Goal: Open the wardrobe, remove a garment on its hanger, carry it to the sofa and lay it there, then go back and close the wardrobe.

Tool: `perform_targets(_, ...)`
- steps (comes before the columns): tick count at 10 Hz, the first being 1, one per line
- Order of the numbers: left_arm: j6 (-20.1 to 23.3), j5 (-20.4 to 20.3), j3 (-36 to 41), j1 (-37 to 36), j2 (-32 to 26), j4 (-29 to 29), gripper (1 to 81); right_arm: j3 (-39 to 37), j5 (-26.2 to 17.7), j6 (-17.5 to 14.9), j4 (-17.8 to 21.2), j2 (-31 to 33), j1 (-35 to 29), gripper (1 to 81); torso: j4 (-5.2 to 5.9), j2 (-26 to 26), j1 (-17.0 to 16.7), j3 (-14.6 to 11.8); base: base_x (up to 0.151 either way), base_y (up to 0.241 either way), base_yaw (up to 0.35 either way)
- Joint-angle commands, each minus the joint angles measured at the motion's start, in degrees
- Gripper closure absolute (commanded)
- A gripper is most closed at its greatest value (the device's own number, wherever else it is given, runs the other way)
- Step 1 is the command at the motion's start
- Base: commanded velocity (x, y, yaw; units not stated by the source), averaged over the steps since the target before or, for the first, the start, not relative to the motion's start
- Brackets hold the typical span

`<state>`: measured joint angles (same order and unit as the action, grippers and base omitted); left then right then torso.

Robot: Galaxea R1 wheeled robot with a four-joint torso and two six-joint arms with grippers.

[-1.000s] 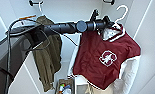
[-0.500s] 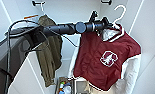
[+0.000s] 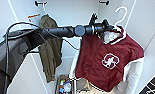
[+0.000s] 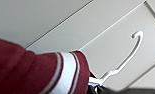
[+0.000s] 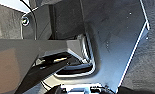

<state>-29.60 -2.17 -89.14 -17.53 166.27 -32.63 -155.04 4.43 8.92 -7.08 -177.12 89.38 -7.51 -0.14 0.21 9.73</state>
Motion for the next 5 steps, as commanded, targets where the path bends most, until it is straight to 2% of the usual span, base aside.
perform_targets(1, 0.7, -6.1, 2.6, -9.8, -1.6, 2.5, 81.1, 0.5, -3.6, -0.3, 0.2, -0.4, -0.9, 1.0, 0.00, 0.0, 0.0, 0.0, -0.111, 0.000, 0.000)
perform_targets(5, 0.7, -6.2, 3.5, -8.3, -2.5, 3.5, 81.1, 0.5, -3.6, -0.3, 0.1, -0.4, -1.1, 1.0, 0.00, 0.0, 0.0, 0.0, -0.111, 0.000, 0.000)
